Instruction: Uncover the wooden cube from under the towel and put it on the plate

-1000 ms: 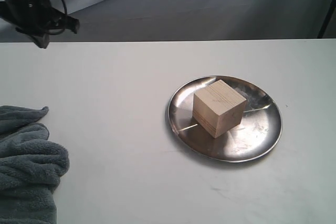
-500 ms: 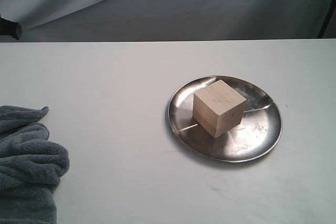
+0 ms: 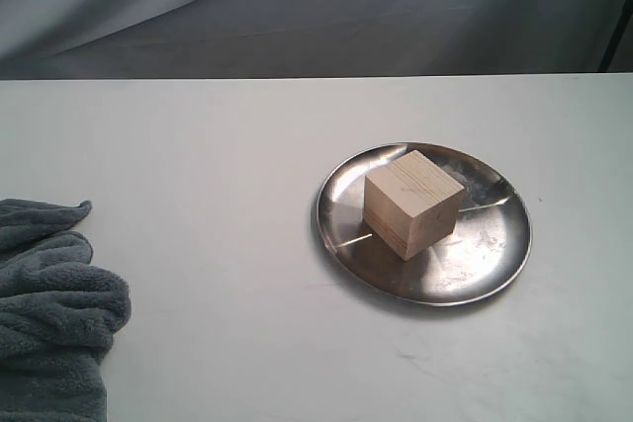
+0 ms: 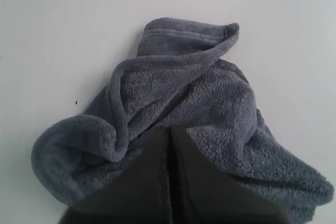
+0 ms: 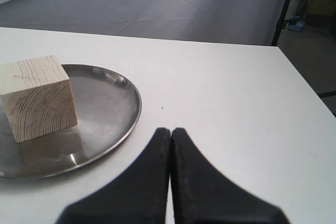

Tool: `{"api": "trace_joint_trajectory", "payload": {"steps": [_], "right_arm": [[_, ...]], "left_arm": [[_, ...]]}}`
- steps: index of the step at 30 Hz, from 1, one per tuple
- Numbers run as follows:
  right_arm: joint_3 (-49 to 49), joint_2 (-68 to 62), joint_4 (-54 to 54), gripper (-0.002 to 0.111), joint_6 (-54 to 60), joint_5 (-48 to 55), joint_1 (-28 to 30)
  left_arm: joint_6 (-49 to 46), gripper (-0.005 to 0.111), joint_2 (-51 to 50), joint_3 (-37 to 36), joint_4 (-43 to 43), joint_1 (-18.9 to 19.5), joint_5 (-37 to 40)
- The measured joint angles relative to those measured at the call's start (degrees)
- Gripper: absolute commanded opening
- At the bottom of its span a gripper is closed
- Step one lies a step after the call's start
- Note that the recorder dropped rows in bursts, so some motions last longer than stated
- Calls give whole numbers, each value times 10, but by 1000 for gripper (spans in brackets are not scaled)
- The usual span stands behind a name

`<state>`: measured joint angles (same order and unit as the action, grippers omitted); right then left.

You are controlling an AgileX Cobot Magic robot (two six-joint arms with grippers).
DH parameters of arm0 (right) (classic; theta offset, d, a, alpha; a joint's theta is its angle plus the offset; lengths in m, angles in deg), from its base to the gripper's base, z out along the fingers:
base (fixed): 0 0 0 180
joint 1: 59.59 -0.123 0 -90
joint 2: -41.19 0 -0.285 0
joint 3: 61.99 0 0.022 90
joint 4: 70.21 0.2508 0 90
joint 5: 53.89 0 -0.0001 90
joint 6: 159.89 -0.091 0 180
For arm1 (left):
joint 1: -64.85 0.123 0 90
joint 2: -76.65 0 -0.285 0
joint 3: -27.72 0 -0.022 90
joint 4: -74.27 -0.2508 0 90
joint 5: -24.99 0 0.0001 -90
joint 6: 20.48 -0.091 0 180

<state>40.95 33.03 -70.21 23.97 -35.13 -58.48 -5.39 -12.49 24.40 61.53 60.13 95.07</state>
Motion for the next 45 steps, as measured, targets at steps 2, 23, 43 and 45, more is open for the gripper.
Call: {"api": "trace_joint_trajectory", "payload": {"steps": [2,23,43,45], "right_arm": [[0,0,0,0,0,0,0],[0,0,0,0,0,0,0],[0,0,0,0,0,0,0],[0,0,0,0,0,0,0]], "left_arm": [[4,0,25,-21,0,0,0],[8,0,484,-257,0,0,-40],[-17,0,811,-290,-1,0,-104],[-26,0,811,-290,-1,0,-106]]}}
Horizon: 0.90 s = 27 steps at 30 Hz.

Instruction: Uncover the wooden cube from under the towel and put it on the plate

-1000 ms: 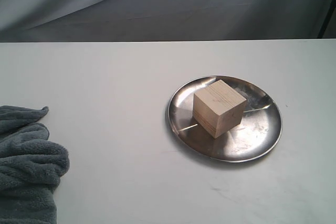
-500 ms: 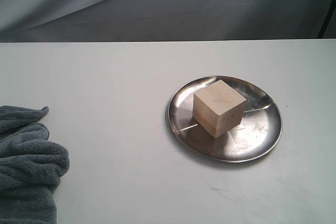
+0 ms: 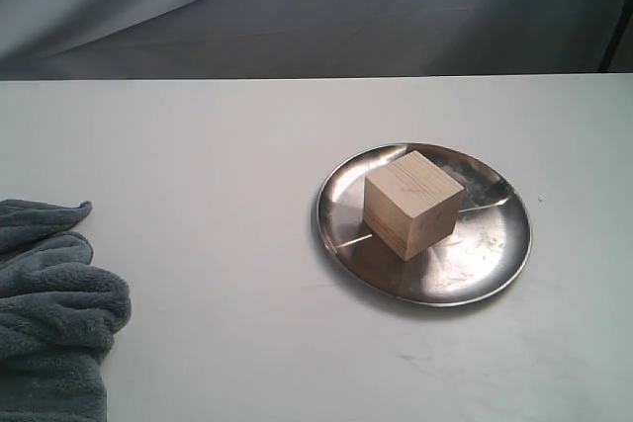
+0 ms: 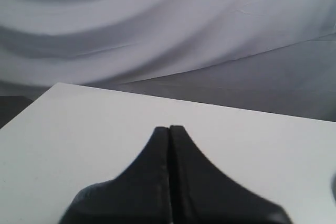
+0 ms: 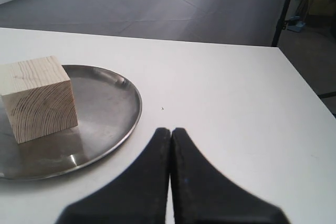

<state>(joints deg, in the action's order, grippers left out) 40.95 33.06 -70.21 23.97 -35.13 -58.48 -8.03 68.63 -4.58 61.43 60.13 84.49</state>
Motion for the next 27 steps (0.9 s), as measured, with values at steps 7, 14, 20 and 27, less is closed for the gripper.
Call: {"api": "trace_joint_trajectory", "payload": {"steps": [7,14,20,27], "right_arm": [[0,0,0,0,0,0,0],[0,0,0,0,0,0,0],[0,0,0,0,0,0,0],[0,0,0,0,0,0,0]], "left_arm": [[-8,0,1,-32,0,0,-77],[-10,0,1,-145,-2,0,-248],[-11,0,0,-232,-26,0,-338],[-3,0,0,-302,-77,0,-403]]}}
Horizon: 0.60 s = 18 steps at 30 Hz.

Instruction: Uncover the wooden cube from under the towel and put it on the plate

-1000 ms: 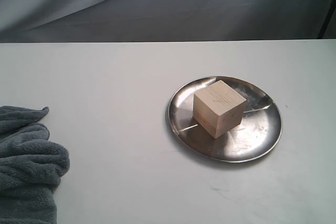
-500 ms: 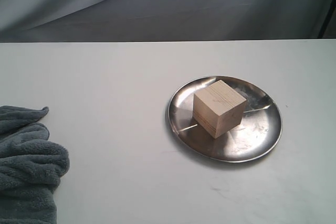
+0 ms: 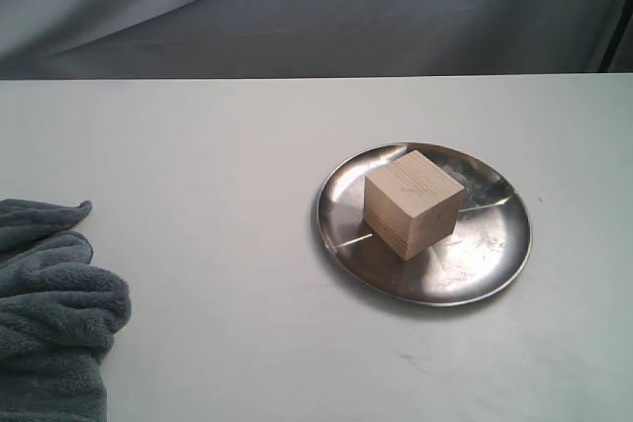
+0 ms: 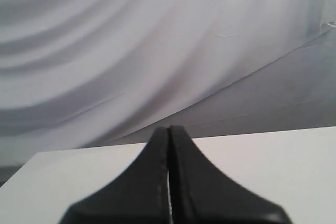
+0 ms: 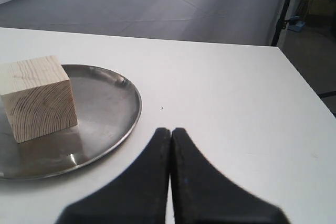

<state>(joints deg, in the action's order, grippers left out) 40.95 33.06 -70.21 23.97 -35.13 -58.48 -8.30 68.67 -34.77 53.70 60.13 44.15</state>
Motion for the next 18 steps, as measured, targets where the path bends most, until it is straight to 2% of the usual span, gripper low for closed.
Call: {"api": "trace_joint_trajectory", "payload": {"steps": [6,13,18], "right_arm": [[0,0,0,0,0,0,0],[0,0,0,0,0,0,0],[0,0,0,0,0,0,0]], "left_arm": [[57,0,0,-44,-4,0,-12],[65,0,0,-133,-4,0,-98],[65,0,0,-144,-4,0,-64]]}}
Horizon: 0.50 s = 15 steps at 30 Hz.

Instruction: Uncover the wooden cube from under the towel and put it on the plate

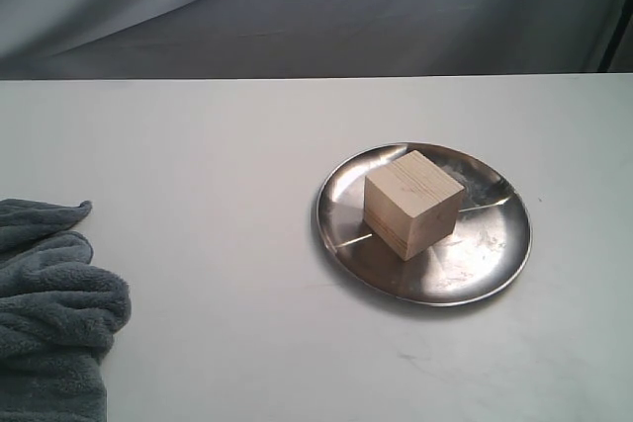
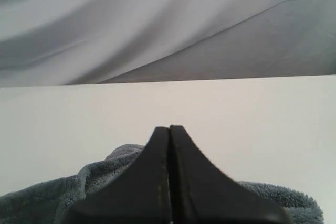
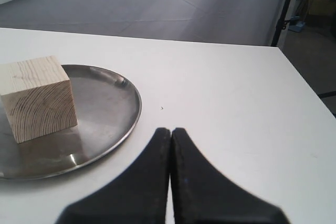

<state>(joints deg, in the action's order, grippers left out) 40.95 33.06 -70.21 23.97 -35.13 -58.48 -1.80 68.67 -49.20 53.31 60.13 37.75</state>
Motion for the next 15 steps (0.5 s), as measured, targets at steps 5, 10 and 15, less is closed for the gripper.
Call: {"api": "trace_joint_trajectory", "payload": {"steps": [5,10,15], "right_arm": [[0,0,0,0,0,0,0],[0,0,0,0,0,0,0],[0,0,0,0,0,0,0]], "left_arm": [[0,0,0,-1,0,0,0],[0,0,0,-1,0,0,0],[0,0,0,-1,6,0,0]]}}
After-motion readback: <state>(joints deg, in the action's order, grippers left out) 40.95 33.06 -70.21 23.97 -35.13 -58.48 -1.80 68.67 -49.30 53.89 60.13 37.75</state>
